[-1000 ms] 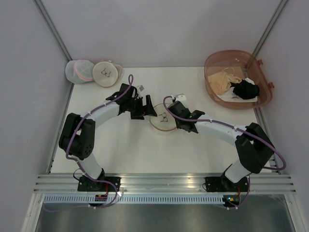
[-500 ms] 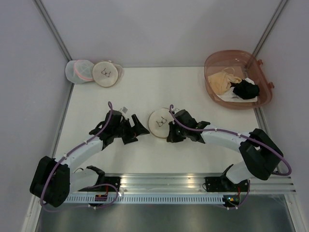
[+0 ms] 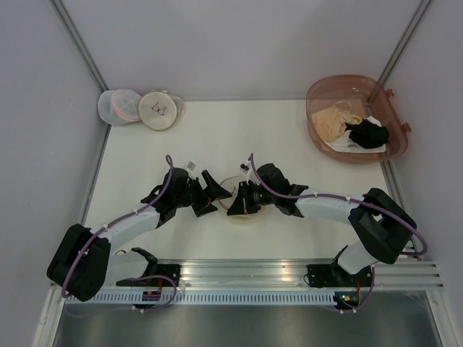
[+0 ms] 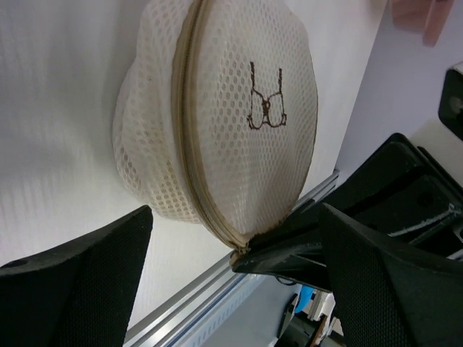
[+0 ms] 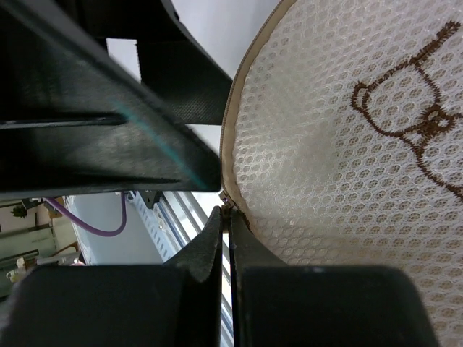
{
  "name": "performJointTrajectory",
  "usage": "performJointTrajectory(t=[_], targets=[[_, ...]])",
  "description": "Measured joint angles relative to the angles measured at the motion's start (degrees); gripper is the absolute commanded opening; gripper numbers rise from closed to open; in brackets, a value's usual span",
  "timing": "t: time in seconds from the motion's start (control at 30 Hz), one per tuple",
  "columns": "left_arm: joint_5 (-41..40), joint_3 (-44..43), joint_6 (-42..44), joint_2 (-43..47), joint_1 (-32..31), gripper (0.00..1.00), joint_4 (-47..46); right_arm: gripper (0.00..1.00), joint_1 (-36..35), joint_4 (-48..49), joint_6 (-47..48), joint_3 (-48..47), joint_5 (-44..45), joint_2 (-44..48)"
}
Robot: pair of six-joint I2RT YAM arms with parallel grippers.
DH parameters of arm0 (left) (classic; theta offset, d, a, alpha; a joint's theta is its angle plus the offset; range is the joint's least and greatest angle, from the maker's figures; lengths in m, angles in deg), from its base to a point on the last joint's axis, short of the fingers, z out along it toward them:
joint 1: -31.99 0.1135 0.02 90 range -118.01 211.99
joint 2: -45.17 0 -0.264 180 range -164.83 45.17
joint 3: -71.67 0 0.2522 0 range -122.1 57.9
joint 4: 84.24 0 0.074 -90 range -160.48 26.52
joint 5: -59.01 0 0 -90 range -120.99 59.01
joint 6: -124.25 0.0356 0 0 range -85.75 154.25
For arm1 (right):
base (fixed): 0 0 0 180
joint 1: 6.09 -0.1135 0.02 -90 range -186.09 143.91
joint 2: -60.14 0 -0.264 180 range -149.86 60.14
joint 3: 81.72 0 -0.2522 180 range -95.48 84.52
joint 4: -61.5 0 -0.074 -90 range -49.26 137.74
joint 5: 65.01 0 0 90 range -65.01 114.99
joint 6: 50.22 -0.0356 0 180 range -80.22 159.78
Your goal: Unzip the laundry bag and remove the bra
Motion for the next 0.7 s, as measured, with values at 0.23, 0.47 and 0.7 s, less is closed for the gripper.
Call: performJointTrajectory(t=[0.23, 0.47, 0.7], targets=[[-0.5, -2.0, -1.2, -10.8, 0.0, 0.32, -5.9, 0.01, 0.0, 0.0, 0.2, 0.0, -0.2, 0.1], [0.1, -3.7, -1.6, -14.9, -0.3, 0.02, -9.5, 0.0, 0.0, -4.3, 3.8, -0.5, 1.4, 2.5], [-2.5, -9.4, 3.3, -13.1, 1.0, 0.02, -3.8, 0.0, 0.0, -16.7, 12.5, -6.4, 5.6, 3.1]])
